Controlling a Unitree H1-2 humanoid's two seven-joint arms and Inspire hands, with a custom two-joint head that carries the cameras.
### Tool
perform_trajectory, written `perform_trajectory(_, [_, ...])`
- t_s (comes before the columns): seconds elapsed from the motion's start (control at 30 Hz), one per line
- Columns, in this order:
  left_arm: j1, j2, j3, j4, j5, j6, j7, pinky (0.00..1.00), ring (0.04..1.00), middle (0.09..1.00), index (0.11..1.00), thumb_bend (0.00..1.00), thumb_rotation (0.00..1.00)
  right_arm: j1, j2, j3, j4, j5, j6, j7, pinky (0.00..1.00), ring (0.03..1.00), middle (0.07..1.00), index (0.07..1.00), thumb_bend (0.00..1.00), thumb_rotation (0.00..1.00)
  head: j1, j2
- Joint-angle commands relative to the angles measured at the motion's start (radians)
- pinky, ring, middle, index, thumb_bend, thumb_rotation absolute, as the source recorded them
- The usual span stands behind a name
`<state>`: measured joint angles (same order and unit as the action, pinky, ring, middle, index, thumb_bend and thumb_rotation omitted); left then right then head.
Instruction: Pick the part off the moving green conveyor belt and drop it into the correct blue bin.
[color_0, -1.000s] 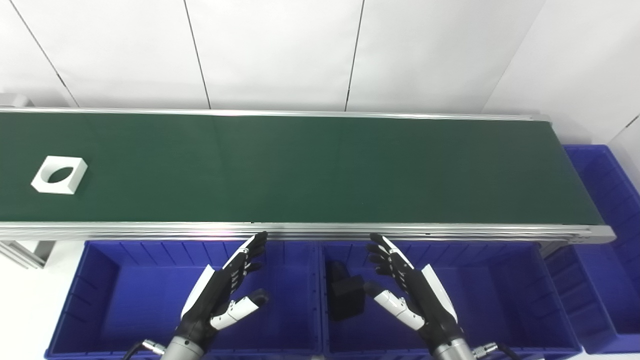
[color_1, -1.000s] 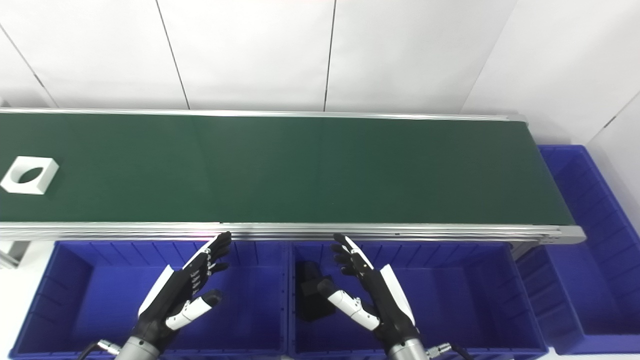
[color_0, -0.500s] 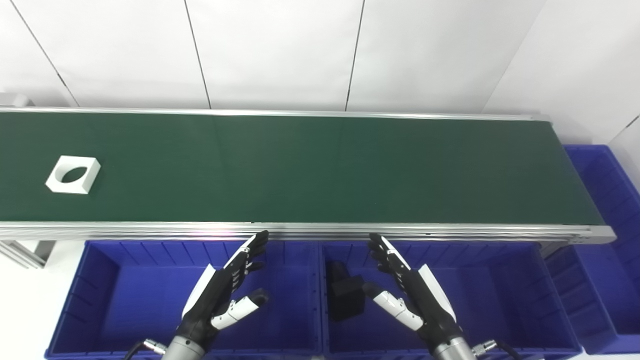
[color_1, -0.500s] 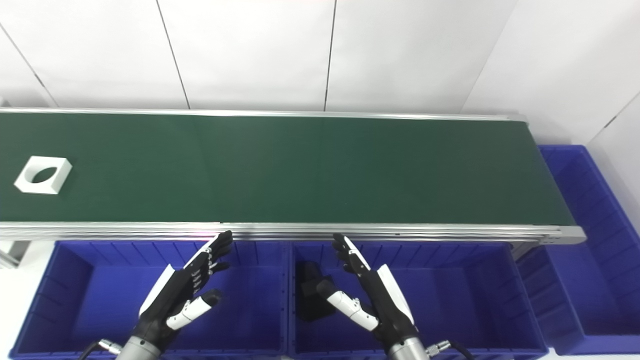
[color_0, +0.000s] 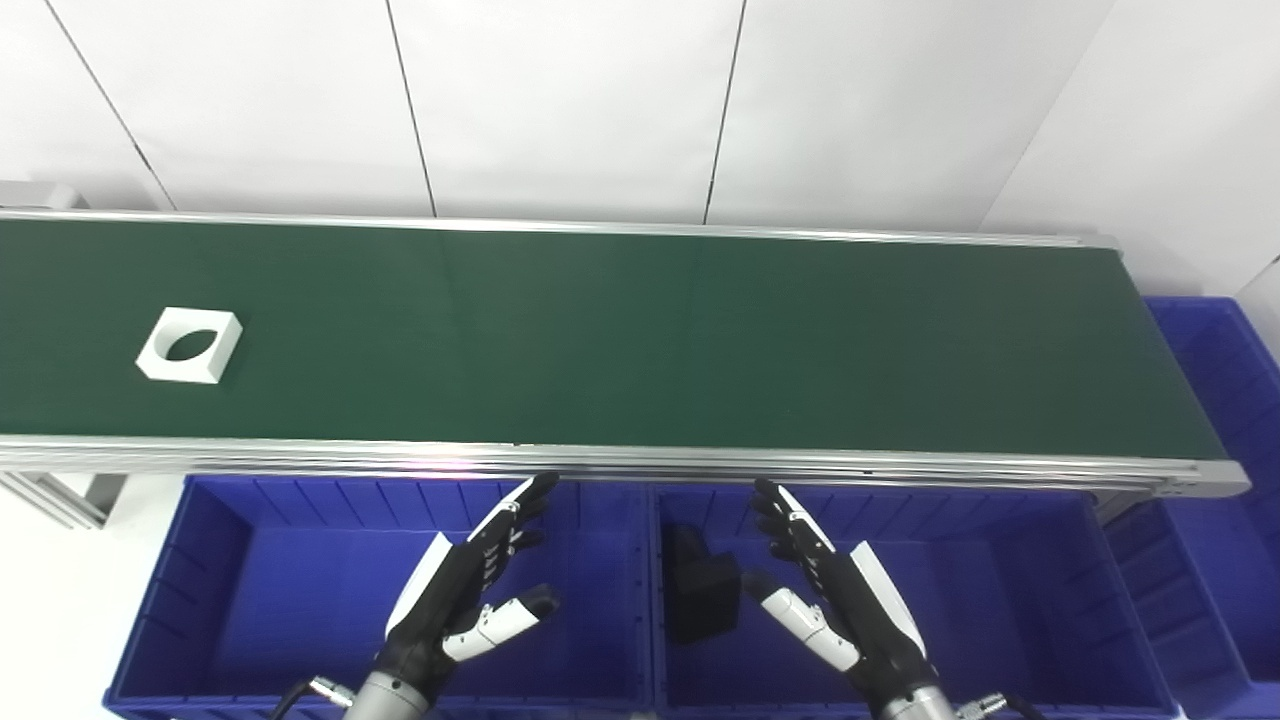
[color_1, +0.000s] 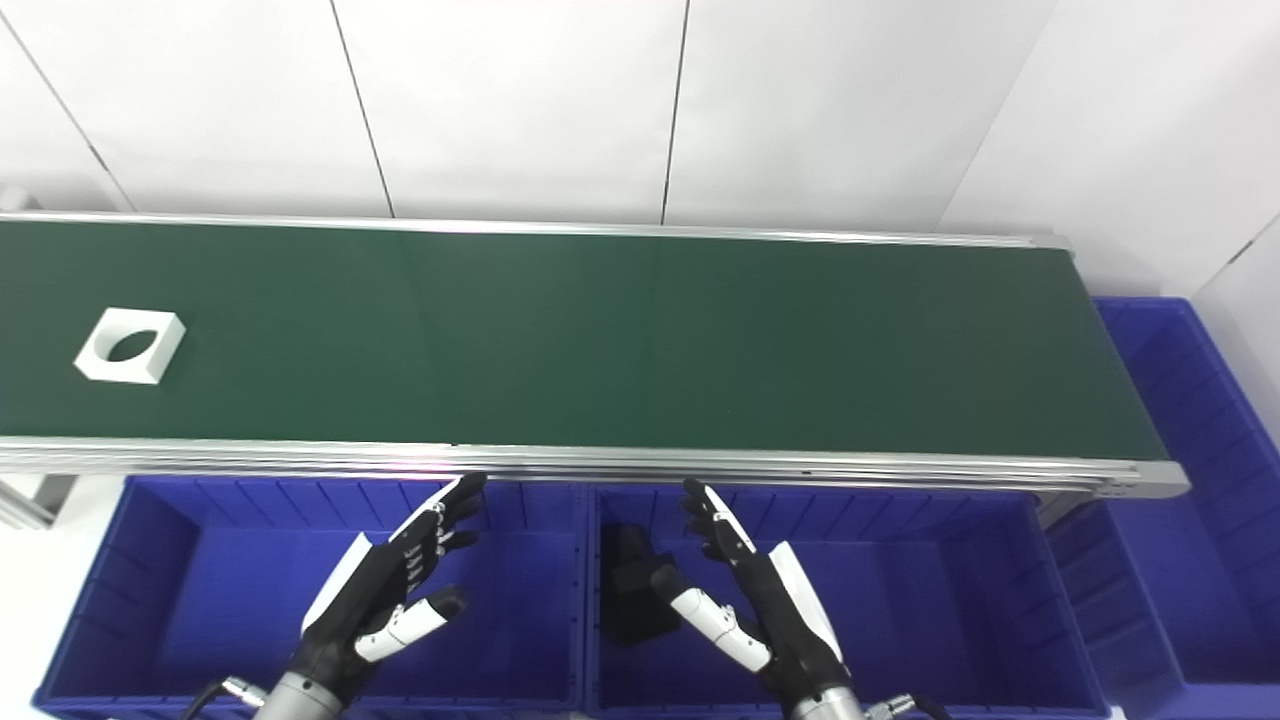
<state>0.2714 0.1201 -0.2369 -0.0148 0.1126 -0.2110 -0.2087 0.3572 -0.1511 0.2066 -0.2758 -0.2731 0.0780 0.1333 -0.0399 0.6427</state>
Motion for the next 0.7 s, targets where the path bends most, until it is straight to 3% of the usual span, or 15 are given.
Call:
perform_trajectory(0.0, [-0.01,-0.009,-0.001,-0.016,-0.002,-0.045,0.011,0.88,0.956,0.974,0.928,0.78,0.75,-0.006,-0.004,-0.005,-0.015,0.007,-0.047,-0.009,0.89,0.918,0.929,0.97,0.64,0.87,-0.001,-0.001])
perform_trajectory(0.23, [-0.011,-0.012,0.0,0.003,-0.008,-0.062,0.012,0.89,0.956,0.97,0.93,0.79,0.75,-0.006,-0.005,-0.003,-0.008,0.002,-0.053,-0.014,0.89,0.918,0.928,0.968,0.63,0.86,0.001,-0.011])
perform_trajectory(0.43, [-0.018,-0.019,-0.001,0.04,-0.011,-0.096,0.015,0.89,0.953,0.968,0.925,0.78,0.74,-0.007,-0.004,-0.005,0.014,-0.002,-0.073,-0.025,0.86,0.901,0.918,0.963,0.61,0.84,0.057,-0.053])
perform_trajectory(0.53, [-0.023,-0.025,-0.002,0.063,-0.014,-0.115,0.016,0.89,0.95,0.962,0.917,0.79,0.72,-0.01,-0.008,-0.006,0.035,0.005,-0.088,-0.029,0.87,0.905,0.92,0.965,0.61,0.84,0.118,-0.101])
perform_trajectory(0.63, [-0.026,-0.032,-0.001,0.083,-0.011,-0.136,0.02,0.88,0.932,0.944,0.903,0.79,0.68,-0.013,-0.015,-0.007,0.053,0.007,-0.11,-0.034,0.87,0.902,0.917,0.966,0.59,0.84,0.155,-0.116])
perform_trajectory(0.67, [-0.028,-0.035,-0.001,0.09,-0.006,-0.145,0.024,0.87,0.931,0.943,0.902,0.79,0.68,-0.015,-0.018,-0.009,0.061,0.007,-0.121,-0.036,0.87,0.902,0.917,0.966,0.58,0.84,0.196,-0.134])
